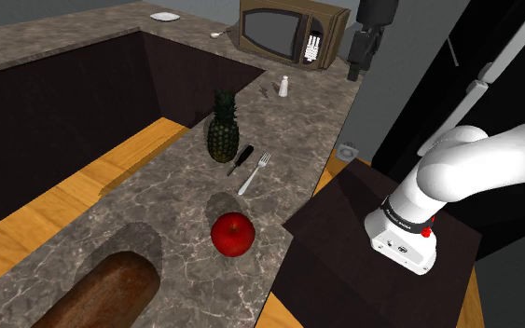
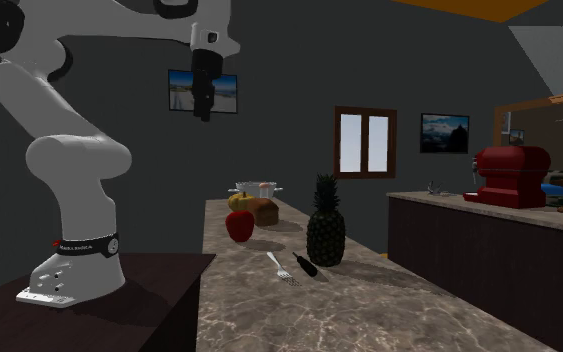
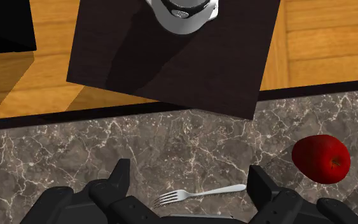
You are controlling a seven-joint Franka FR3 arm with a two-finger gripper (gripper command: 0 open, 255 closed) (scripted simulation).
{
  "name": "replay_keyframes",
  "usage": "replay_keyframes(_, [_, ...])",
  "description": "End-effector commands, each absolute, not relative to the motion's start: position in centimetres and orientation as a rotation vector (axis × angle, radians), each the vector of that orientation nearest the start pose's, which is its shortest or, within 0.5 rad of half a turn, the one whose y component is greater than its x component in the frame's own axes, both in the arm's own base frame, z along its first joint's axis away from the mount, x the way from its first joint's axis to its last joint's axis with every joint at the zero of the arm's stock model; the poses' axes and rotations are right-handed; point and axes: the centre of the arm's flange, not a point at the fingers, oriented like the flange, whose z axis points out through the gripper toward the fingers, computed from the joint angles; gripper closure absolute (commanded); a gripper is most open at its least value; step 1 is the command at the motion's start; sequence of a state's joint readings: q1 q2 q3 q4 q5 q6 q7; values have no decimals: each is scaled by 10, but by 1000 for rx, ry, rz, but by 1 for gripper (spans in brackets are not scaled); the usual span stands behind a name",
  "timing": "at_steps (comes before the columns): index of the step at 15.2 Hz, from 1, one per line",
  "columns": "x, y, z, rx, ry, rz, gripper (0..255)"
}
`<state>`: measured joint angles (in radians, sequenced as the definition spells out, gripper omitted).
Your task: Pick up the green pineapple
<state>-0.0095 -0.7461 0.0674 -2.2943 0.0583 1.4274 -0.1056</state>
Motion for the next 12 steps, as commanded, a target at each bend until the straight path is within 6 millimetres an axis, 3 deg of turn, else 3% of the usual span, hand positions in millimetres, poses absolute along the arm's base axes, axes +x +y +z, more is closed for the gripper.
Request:
replay_keyframes(1, [302,31,595,-3111,-230,190,0])
replay_keyframes(12, [436,87,547,-3125,-274,265,0])
